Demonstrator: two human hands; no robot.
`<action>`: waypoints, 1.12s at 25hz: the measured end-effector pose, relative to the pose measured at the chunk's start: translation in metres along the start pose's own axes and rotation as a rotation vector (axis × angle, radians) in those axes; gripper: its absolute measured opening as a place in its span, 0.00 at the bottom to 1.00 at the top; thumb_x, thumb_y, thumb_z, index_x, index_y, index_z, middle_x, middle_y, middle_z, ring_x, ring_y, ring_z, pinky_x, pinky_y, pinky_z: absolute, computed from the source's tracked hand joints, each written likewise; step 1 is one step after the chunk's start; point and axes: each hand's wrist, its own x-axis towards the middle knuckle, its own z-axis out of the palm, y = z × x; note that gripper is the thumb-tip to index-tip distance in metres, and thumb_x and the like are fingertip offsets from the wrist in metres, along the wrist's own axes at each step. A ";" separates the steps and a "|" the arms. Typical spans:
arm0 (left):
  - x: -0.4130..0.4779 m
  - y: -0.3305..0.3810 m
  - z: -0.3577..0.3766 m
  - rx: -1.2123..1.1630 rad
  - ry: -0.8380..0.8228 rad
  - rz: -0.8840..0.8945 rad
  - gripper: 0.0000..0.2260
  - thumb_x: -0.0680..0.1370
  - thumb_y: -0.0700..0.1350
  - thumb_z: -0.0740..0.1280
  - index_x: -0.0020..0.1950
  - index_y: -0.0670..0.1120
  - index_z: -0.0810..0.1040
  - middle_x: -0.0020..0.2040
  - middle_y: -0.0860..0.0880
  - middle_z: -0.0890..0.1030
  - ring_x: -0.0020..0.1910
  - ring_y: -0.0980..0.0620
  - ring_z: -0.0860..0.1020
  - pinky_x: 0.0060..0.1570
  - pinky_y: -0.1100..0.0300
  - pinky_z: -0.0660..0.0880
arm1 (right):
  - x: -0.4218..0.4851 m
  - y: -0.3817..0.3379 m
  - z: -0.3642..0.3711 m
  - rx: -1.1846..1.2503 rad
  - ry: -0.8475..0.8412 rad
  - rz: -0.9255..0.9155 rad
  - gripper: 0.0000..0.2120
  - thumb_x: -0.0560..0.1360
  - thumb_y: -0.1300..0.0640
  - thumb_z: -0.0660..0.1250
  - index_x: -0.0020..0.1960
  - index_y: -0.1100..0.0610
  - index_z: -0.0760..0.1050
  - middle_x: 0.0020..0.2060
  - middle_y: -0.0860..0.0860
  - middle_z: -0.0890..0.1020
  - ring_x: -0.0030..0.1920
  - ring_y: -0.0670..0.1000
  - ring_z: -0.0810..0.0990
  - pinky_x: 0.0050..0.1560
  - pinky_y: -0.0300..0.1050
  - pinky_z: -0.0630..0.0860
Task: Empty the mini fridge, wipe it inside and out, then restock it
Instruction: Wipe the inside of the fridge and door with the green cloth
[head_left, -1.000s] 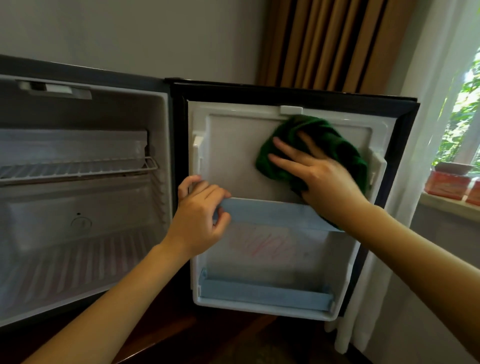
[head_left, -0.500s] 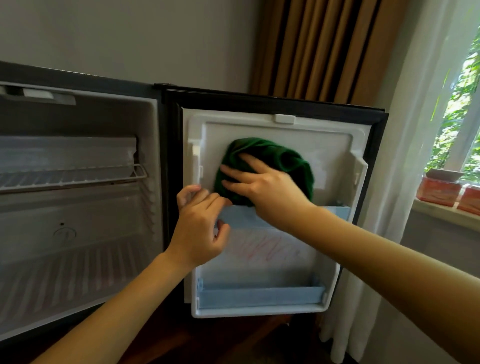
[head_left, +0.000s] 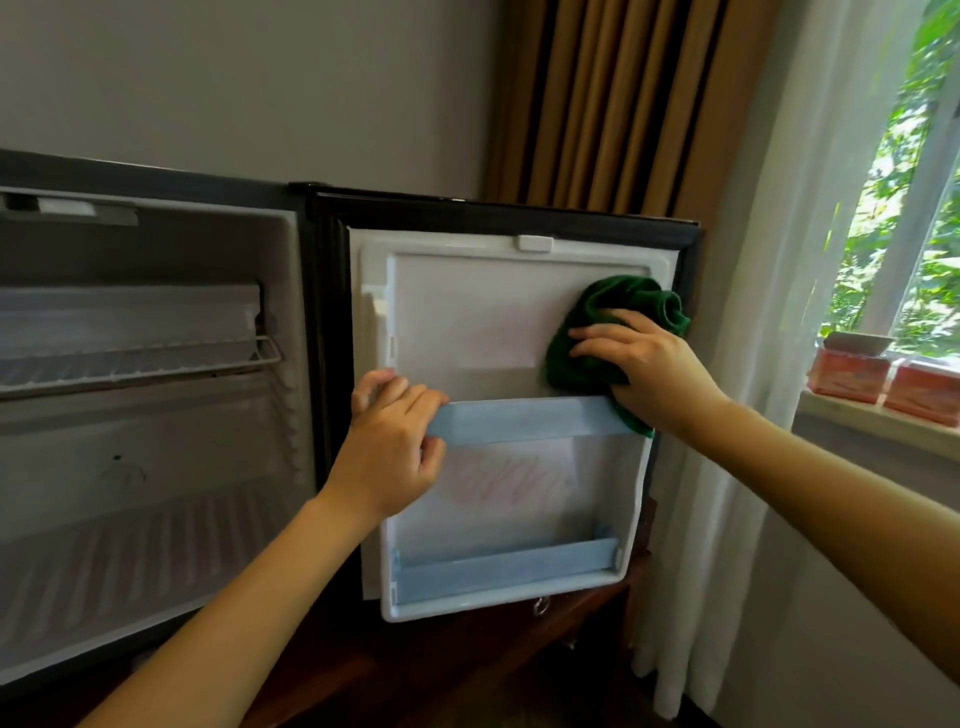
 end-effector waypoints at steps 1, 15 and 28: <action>0.001 0.000 0.001 0.006 0.007 -0.003 0.15 0.69 0.42 0.56 0.47 0.41 0.80 0.37 0.50 0.77 0.43 0.51 0.70 0.67 0.63 0.51 | 0.001 -0.005 0.003 0.125 0.095 0.116 0.25 0.63 0.73 0.70 0.57 0.56 0.80 0.59 0.50 0.80 0.65 0.59 0.74 0.63 0.61 0.73; 0.002 0.003 0.009 0.078 0.010 0.005 0.15 0.68 0.42 0.58 0.49 0.39 0.79 0.38 0.46 0.77 0.45 0.49 0.69 0.67 0.57 0.52 | -0.137 -0.090 -0.027 1.151 0.571 1.066 0.14 0.75 0.66 0.65 0.55 0.51 0.78 0.49 0.49 0.82 0.55 0.55 0.80 0.51 0.44 0.80; -0.001 0.000 0.005 0.013 0.017 0.012 0.15 0.69 0.43 0.57 0.49 0.39 0.78 0.40 0.44 0.78 0.47 0.49 0.69 0.65 0.53 0.54 | -0.104 -0.071 0.106 0.201 -0.686 0.161 0.17 0.73 0.46 0.68 0.61 0.47 0.74 0.54 0.49 0.81 0.53 0.54 0.79 0.54 0.50 0.77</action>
